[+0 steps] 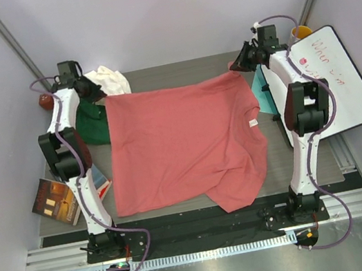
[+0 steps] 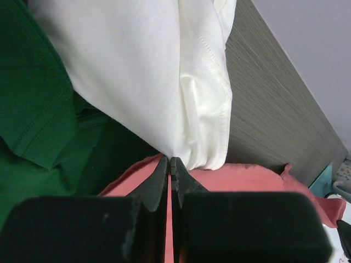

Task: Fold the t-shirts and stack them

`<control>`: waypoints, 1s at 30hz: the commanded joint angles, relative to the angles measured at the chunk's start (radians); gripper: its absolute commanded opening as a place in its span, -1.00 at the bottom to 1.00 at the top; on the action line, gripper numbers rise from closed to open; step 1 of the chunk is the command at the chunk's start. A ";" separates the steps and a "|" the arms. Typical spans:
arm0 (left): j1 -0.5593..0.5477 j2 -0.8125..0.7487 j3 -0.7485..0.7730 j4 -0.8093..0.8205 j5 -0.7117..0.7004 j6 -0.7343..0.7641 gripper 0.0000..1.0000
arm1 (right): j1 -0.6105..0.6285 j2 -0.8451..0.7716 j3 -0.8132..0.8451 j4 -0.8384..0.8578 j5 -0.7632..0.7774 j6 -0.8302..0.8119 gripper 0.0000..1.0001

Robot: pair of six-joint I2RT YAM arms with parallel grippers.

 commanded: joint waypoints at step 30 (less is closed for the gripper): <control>-0.033 -0.062 0.028 -0.021 0.001 0.052 -0.99 | -0.004 -0.298 -0.284 0.052 -0.003 0.007 -0.98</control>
